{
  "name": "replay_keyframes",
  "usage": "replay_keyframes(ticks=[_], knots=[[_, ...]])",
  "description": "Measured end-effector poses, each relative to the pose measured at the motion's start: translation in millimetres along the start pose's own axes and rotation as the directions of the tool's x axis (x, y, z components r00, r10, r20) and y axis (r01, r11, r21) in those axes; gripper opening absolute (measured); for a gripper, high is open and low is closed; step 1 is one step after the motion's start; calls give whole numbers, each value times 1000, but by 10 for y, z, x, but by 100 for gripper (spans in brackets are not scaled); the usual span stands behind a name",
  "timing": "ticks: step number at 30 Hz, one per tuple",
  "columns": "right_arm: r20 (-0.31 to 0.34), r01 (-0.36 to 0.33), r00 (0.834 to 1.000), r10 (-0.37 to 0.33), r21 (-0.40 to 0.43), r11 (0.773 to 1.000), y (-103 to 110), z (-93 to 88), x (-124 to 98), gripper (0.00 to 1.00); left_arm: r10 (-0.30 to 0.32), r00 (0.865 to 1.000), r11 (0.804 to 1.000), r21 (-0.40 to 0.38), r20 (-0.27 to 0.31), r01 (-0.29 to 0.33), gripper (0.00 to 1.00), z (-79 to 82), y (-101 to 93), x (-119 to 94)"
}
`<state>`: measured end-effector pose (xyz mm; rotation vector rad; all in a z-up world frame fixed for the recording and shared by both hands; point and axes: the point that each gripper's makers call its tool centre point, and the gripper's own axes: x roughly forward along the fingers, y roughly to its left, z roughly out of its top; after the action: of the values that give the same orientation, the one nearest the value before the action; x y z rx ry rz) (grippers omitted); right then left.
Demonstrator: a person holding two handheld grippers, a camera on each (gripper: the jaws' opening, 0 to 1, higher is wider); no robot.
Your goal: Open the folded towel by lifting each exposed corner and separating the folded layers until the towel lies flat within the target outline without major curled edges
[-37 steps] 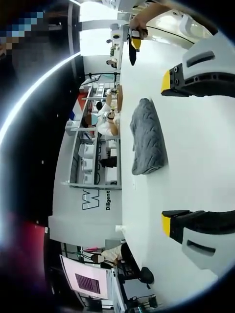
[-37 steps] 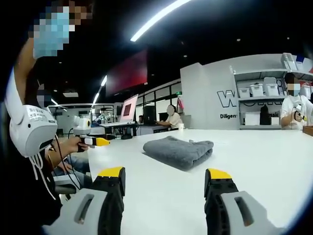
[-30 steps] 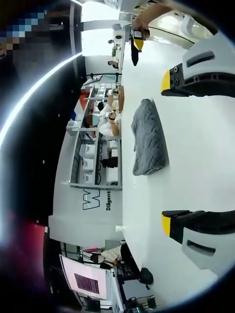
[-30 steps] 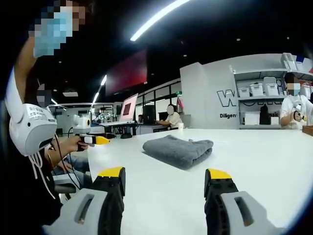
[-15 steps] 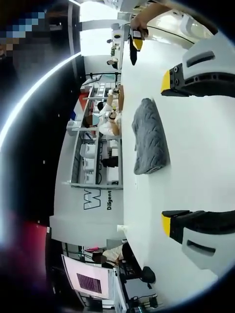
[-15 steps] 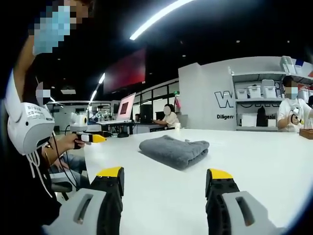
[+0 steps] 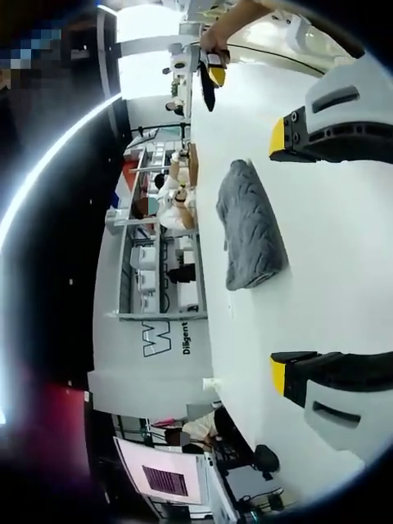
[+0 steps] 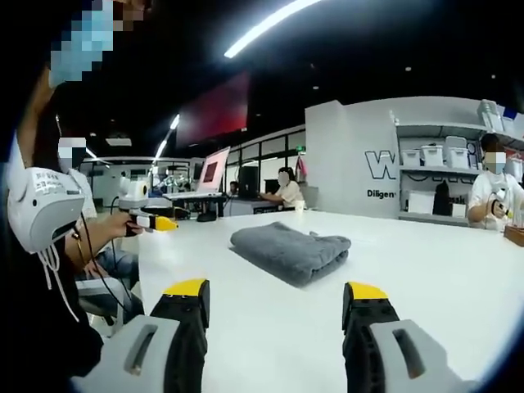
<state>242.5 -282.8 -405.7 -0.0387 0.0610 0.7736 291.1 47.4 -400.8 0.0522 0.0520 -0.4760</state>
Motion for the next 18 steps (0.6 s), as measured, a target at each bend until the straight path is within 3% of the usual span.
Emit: replay_keyframes(ticks=[6,10,18], knots=[[10,-36,999,36,2,999,20,55,81,63,-31,999,1000,-5,11,31,94,31,-11,57],[10,-71,997,71,-40,997,3,115,131,62,-60,998,998,-6,-7,60,94,-2,-19,130],[-21,-112,994,111,-64,992,12,87,320,61,-98,995,995,3,1,98,94,31,-61,266]])
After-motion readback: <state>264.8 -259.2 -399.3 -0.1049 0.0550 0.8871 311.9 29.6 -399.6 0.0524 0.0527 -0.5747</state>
